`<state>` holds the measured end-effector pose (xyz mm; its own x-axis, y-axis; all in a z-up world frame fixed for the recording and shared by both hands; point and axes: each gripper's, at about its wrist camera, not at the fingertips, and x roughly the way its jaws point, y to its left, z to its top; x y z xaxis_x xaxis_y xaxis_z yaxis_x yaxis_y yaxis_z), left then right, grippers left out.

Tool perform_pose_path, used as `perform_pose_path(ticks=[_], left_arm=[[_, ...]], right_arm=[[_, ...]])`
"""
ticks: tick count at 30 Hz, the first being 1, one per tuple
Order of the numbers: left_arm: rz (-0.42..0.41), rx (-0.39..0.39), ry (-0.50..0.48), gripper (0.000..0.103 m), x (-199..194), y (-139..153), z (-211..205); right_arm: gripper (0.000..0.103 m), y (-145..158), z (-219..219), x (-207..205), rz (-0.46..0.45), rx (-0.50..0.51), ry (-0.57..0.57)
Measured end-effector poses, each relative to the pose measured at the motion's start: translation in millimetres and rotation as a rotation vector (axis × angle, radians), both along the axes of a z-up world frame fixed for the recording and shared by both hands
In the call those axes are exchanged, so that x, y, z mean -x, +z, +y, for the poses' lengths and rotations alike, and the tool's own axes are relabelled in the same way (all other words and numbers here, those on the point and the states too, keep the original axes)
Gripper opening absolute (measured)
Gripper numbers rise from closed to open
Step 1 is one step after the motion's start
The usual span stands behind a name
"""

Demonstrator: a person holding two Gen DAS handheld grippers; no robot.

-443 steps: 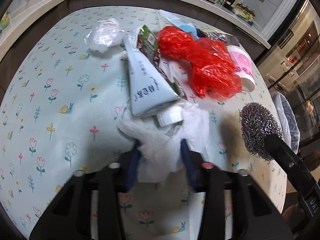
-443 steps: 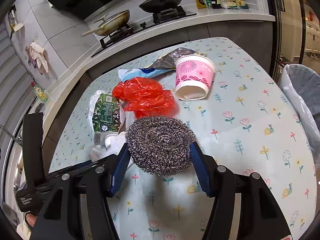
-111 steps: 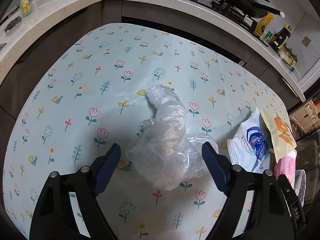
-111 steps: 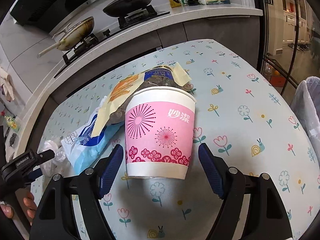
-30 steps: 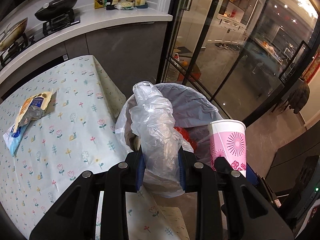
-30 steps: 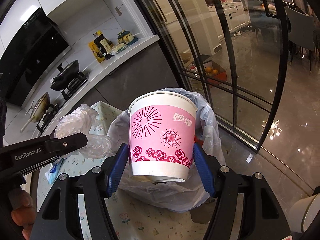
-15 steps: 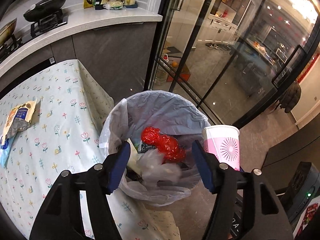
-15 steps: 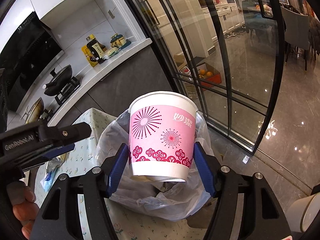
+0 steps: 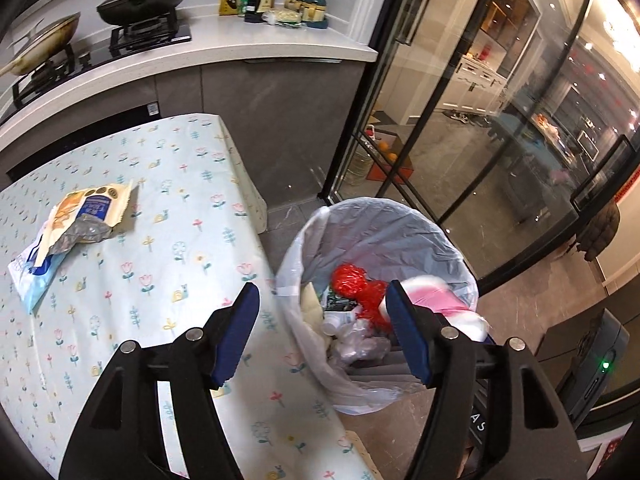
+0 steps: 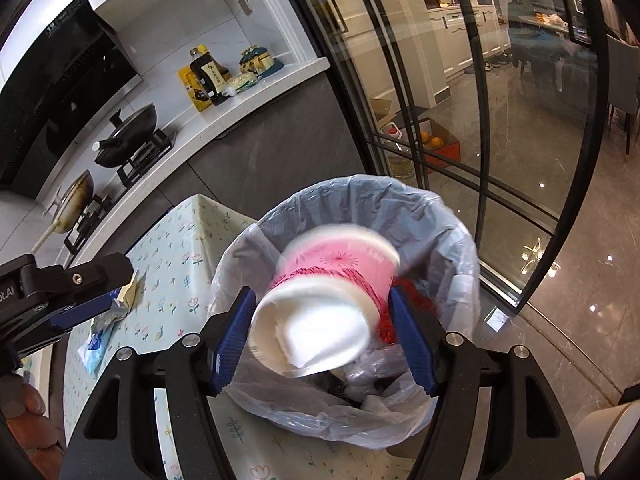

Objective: Collect trash
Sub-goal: 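Open both tools over the bin to drop the clear bag and pink cup, then move both tools back over the table toward the wipes packet and bread bag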

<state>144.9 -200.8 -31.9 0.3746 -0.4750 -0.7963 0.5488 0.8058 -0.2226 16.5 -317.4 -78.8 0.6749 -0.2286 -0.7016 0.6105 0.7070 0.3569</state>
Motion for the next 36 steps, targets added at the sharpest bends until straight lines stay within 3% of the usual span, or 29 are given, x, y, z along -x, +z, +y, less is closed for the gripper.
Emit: perform_pose_path(ticks=[4,6,8,22,36], left_arm=[[0.0,-0.004,0.031,0.062,-7.2,-1.8,16.1],[-0.003,-0.001,0.053,0.07,-9.7,-1.8,25.2],[-0.01,0.004,0.073,0.072,-10.6,-1.4,35.3],[-0.004,0.02,0.217,0.072,-28.7,1.8,115.8],[-0.005,0.001,0.364,0.072,-49.4,-7.5,213.6]], right_arm=[[0.069,2.4,11.5,-3.8,-0.002,0.005,0.019],[0.069,4.7,16.6,-5.4,-0.007,0.007,0.028],[0.069,8.4,21.4,-5.6,-0.015,0.009,0.039],[0.07,33.1,80.6,-26.7,-0.058,0.017,0.162],[0.07,32.9,159.5,-62.5,-0.051,0.014,0.299]])
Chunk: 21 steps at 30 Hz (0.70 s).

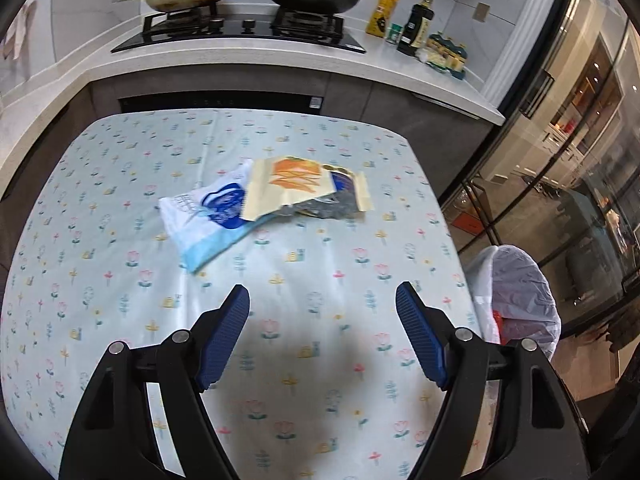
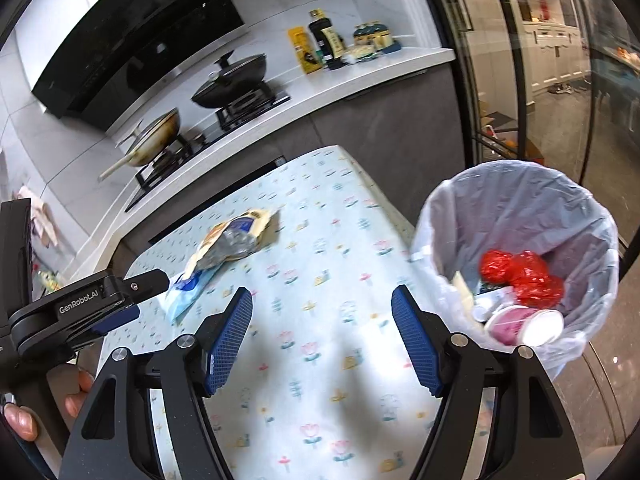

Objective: Collect trash
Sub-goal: 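Move both tools back over the table toward the wipes packet and bread bag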

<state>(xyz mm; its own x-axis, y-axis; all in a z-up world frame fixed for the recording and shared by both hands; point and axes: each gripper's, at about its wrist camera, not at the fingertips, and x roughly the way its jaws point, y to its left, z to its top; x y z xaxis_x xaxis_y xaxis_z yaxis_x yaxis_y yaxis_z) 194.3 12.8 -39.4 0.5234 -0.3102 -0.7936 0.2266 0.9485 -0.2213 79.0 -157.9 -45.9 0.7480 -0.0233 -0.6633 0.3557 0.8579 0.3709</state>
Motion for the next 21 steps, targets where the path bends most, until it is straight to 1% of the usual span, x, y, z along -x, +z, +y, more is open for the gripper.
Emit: perform_pose_path(ticks=[9,11,15,16,19,21], left_arm=[[0.017,0.002,0.051,0.072,-13.0,-11.5,46.9],[0.025,0.008,0.07,0.074,-18.4,-15.3,58.9],[0.046,0.025,0.107,0.075,-32.4,-23.9,81.7],[0.05,0.026,0.114,0.075,-36.5,-26.1,85.7],[0.052,0.027,0.131,0.082,-49.5,-34.0,98.0],[0.056,0.023,0.132,0.082,-58.9,-39.0,103.3]], right_arm=[[0.07,-9.4,50.3,-32.9,0.015,-0.012,0.068],[0.07,-12.4,60.5,-41.4,0.021,-0.014,0.084],[0.07,-19.2,78.1,-61.3,0.03,-0.014,0.114],[0.07,-21.8,82.7,-68.2,0.032,-0.018,0.123],[0.07,-29.1,91.6,-86.5,0.041,-0.023,0.137],[0.07,-32.5,95.6,-98.8,0.041,-0.034,0.145]])
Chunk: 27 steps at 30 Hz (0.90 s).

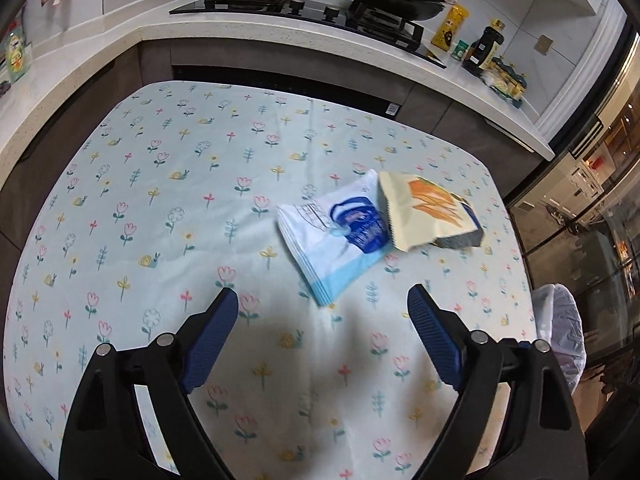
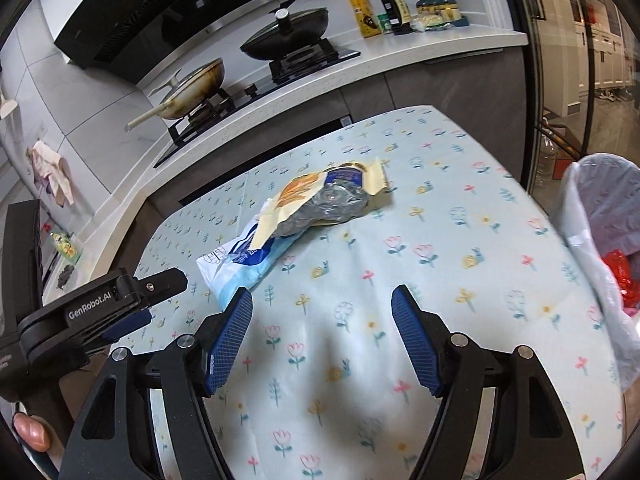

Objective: Collect trash
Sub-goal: 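Move both tools back over the table toward the wipes packet and bread bag, then grasp the white wipes packet with the left tool while the right tool grasps the yellow bread bag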

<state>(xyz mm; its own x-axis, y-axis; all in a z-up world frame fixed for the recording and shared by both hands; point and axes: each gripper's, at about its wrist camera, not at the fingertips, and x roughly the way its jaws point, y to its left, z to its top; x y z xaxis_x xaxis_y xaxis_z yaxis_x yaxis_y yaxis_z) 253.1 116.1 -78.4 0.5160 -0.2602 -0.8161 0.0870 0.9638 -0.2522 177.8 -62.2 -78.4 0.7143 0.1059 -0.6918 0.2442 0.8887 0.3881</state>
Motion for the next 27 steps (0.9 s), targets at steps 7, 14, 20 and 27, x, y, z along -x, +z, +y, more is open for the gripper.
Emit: perform_pose_path(ticks=[7,14,20,27], left_arm=[[0.046,0.026,0.002,0.082,-35.5,-23.2,7.8],[0.088,0.067,0.005,0.082,-67.0,-46.4,12.0],[0.125,0.104,-0.021,0.074,-80.4,-59.1,7.5],[0.114,0.127,-0.065,0.038,-80.3,-54.8,-1.3]], right_arm=[[0.069,-7.8,4.4,-45.2,-0.01,-0.018,-0.008],[0.065,-20.3,1.2,-85.8,-0.012,-0.062,-0.02],[0.052,-33.2,2.8,-109.5,0.006,-0.066,-0.01],[0.016,-38.0,9.6,-113.5,0.007,-0.056,0.018]])
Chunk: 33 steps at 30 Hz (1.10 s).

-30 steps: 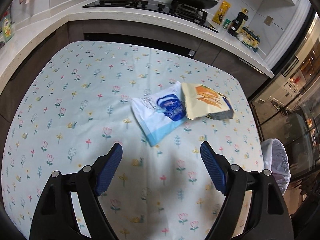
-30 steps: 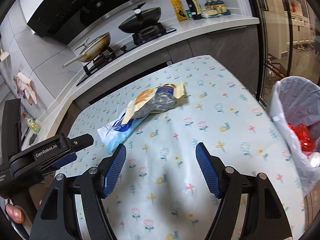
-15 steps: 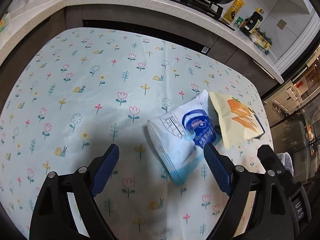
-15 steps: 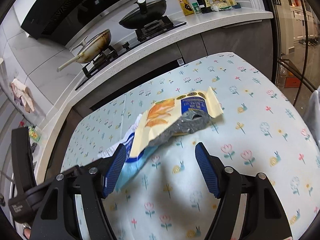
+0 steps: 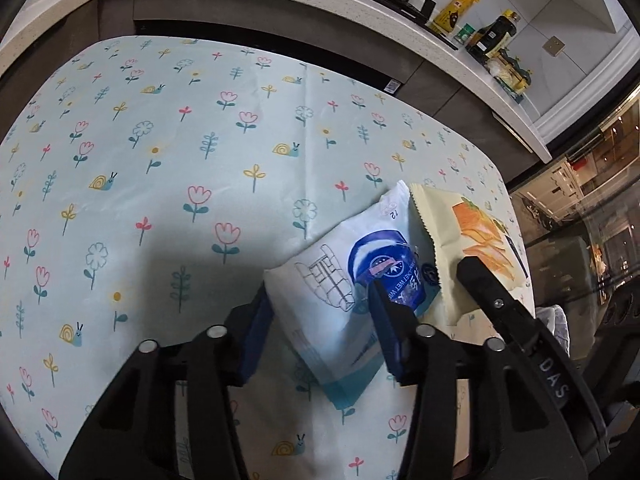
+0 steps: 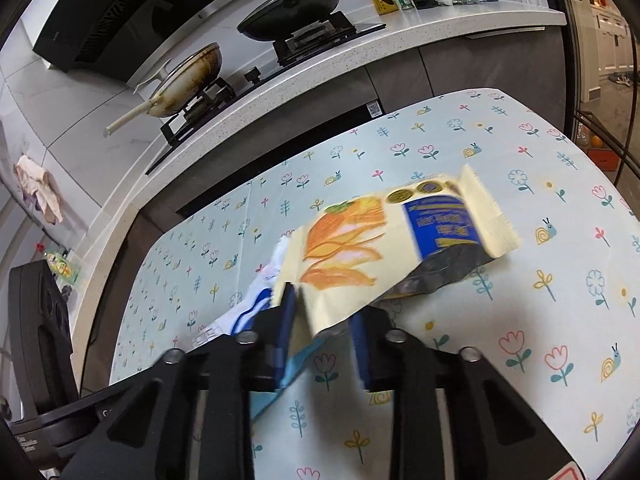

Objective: Collect trash
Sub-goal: 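Grasp the white wipes packet with the left tool while the right tool grasps the yellow bread bag, then carry the wipes packet with the left tool while the right tool carries the bread bag over the bin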

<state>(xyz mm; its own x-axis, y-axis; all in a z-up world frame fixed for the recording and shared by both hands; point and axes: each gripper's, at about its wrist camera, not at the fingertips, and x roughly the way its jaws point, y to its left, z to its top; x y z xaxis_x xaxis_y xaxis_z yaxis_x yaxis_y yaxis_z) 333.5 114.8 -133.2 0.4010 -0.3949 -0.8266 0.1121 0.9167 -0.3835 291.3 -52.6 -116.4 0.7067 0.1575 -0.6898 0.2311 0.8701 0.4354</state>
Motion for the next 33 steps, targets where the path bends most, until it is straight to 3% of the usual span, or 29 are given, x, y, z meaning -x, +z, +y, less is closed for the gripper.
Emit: perform_pose_path(ticks=[2,8,23,33], left_arm=[[-0.004,-0.007,-0.012,0.026,2.3,2.5,-4.0],[-0.057,-0.02,-0.041,0.016,20.0,22.2,-17.1],[-0.183,-0.031,-0.155,0.014,98.6,94.6,-85.4],[-0.233,-0.033,-0.255,0.014,150.5,126.2,-155.4]], right_arm=[[0.007,3.7,-0.3,4.6,-0.011,0.008,0.004],[0.002,17.0,-6.2,30.2,-0.03,0.021,-0.001],[0.002,77.4,-67.3,127.5,-0.122,0.019,-0.117],[0.002,96.2,-127.1,192.8,-0.146,0.021,-0.21]])
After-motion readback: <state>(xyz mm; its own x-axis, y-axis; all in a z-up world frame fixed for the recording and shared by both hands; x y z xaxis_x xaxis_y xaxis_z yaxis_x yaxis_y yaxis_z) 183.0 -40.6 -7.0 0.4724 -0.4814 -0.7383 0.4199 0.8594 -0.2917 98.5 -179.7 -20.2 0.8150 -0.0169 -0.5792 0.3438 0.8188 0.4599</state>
